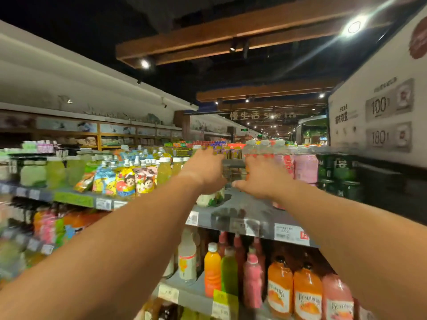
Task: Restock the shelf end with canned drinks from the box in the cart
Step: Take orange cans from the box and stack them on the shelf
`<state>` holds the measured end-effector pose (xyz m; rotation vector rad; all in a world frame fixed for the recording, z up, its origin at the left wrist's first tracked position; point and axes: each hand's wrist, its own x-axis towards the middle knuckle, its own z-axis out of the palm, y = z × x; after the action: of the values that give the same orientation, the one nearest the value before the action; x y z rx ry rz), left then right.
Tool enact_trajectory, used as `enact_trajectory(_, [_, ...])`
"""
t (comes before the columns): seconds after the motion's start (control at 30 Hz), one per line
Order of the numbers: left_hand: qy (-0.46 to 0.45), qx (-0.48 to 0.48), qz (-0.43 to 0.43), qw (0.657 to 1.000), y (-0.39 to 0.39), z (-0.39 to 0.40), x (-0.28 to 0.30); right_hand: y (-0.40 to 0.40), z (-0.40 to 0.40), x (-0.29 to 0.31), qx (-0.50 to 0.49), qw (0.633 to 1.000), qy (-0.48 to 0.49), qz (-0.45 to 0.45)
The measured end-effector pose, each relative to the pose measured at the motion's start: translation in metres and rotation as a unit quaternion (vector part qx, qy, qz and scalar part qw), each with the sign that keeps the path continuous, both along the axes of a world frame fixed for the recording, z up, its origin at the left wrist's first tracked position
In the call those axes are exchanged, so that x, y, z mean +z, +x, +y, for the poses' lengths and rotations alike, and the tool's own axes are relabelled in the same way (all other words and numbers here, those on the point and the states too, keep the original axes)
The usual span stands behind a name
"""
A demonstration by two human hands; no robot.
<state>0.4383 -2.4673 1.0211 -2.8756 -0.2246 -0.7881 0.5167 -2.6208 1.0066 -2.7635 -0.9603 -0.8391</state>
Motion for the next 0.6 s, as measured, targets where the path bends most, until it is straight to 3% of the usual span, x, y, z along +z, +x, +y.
enact_trajectory(0.2, [-0.110,0.007,-0.037,0.993,-0.113,0.029,-0.127,-0.110,0.040,-0.102,0.100,0.989,0.091,0.052])
enact_trajectory(0.33, [-0.174,0.107,0.017,0.979,-0.209,0.070,-0.247,-0.193,0.089,-0.216,0.138,0.978,0.075,0.135])
enact_trajectory(0.6, [-0.335,0.312,0.121,0.881,-0.380,0.121,-0.416,-0.325,0.138,-0.401,0.127,0.928,0.055,0.347])
